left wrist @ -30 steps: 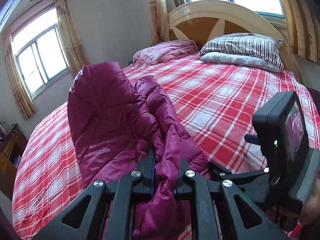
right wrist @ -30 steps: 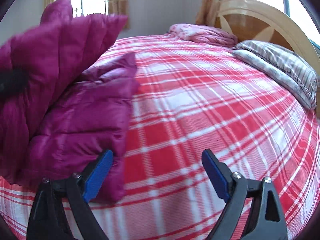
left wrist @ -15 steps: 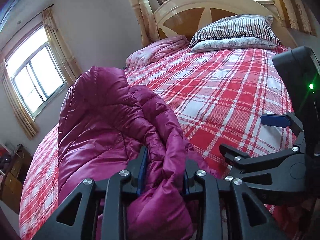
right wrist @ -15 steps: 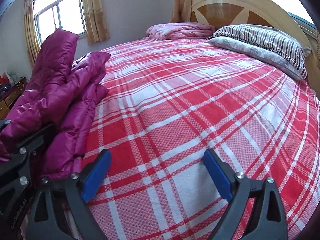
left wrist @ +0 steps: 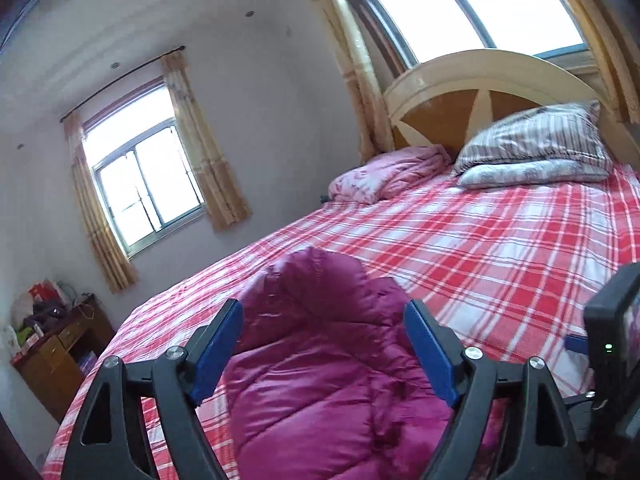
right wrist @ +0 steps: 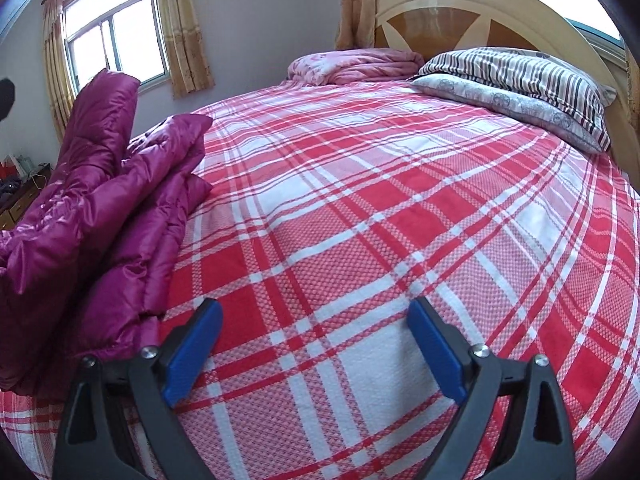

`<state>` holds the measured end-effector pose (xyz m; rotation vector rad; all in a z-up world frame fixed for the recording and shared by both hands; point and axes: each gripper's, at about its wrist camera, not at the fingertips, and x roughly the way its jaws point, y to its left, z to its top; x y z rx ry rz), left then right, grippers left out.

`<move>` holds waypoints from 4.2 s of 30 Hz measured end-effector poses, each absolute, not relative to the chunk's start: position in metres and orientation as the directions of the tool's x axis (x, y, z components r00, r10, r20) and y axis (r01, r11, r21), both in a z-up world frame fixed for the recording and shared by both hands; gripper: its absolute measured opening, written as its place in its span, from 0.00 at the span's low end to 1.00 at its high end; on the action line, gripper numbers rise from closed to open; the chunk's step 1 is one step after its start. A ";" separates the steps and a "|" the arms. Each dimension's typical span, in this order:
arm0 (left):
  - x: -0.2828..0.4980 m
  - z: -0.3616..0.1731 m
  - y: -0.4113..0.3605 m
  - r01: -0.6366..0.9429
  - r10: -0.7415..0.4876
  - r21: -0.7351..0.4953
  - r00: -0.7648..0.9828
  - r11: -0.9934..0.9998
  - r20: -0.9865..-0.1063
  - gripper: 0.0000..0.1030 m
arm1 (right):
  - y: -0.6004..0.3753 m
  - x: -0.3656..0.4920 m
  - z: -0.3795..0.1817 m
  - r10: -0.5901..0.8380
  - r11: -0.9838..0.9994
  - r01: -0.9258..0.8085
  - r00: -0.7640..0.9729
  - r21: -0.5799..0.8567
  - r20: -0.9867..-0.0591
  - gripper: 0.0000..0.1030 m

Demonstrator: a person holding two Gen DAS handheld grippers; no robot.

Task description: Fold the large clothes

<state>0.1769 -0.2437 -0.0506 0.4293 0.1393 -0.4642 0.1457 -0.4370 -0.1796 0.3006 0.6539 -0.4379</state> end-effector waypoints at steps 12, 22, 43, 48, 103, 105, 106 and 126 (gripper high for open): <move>0.293 -0.117 -0.197 0.383 -0.245 0.213 0.841 0.899 -0.482 0.89 | -0.446 0.136 -0.149 -0.257 0.841 0.481 0.758 0.248 -0.599 0.95; 0.280 -0.077 -0.183 0.396 -0.304 0.213 0.881 0.893 -0.363 0.89 | -0.388 0.205 -0.041 -0.081 0.920 0.241 0.889 0.310 -0.450 0.68; 0.362 -0.138 -0.214 0.252 -0.095 0.225 0.836 0.941 -0.541 0.95 | -0.408 0.307 -0.148 -0.051 0.913 0.304 0.747 0.273 -0.663 0.64; 0.371 -0.141 -0.212 0.258 -0.107 0.201 0.823 0.945 -0.557 0.95 | -0.409 0.310 -0.155 -0.044 0.909 0.308 0.743 0.283 -0.668 0.65; 0.382 -0.156 -0.219 0.281 -0.097 0.216 0.791 0.935 -0.605 0.96 | -0.409 0.321 -0.173 -0.057 0.899 0.352 0.684 0.260 -0.727 0.75; 0.382 -0.156 -0.219 0.282 -0.098 0.216 0.790 0.935 -0.606 0.96 | -0.409 0.321 -0.173 -0.055 0.898 0.352 0.684 0.264 -0.727 0.75; 0.382 -0.156 -0.219 0.281 -0.098 0.216 0.790 0.935 -0.605 0.96 | -0.409 0.321 -0.173 -0.053 0.898 0.352 0.685 0.265 -0.727 0.75; 0.346 -0.155 -0.120 0.382 -0.519 -0.356 0.547 0.853 -0.656 0.96 | -0.468 0.249 -0.168 0.132 0.826 0.280 0.746 0.488 -0.652 0.94</move>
